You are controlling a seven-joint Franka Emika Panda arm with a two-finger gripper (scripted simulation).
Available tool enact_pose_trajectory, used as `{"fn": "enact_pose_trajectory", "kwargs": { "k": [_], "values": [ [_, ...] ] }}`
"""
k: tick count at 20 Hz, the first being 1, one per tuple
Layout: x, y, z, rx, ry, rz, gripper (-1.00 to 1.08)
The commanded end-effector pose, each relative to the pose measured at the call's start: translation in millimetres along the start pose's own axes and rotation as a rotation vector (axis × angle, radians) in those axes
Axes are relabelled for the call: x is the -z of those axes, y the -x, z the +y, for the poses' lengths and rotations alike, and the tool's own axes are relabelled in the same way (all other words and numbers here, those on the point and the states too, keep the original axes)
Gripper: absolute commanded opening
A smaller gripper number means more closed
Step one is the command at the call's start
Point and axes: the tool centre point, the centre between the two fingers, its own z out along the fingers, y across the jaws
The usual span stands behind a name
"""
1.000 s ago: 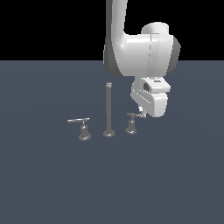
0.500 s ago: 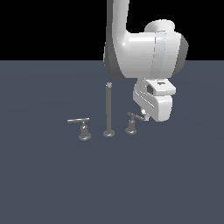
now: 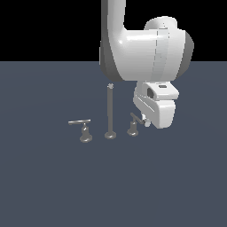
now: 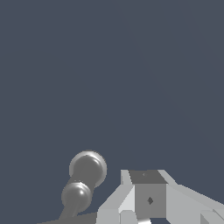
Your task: Turn on the faucet by rotating a designated handle.
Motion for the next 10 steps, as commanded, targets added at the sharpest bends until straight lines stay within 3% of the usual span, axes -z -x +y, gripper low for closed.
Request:
{"fn": "enact_pose_trajectory", "kwargs": {
  "k": [1,10],
  "values": [
    [0.1,6.6,-1.1,0.003,0.001,-0.001,-1.00],
    [0.8,57.7,-9.2,0.024,0.004,-0.007,-1.00]
  ]
}}
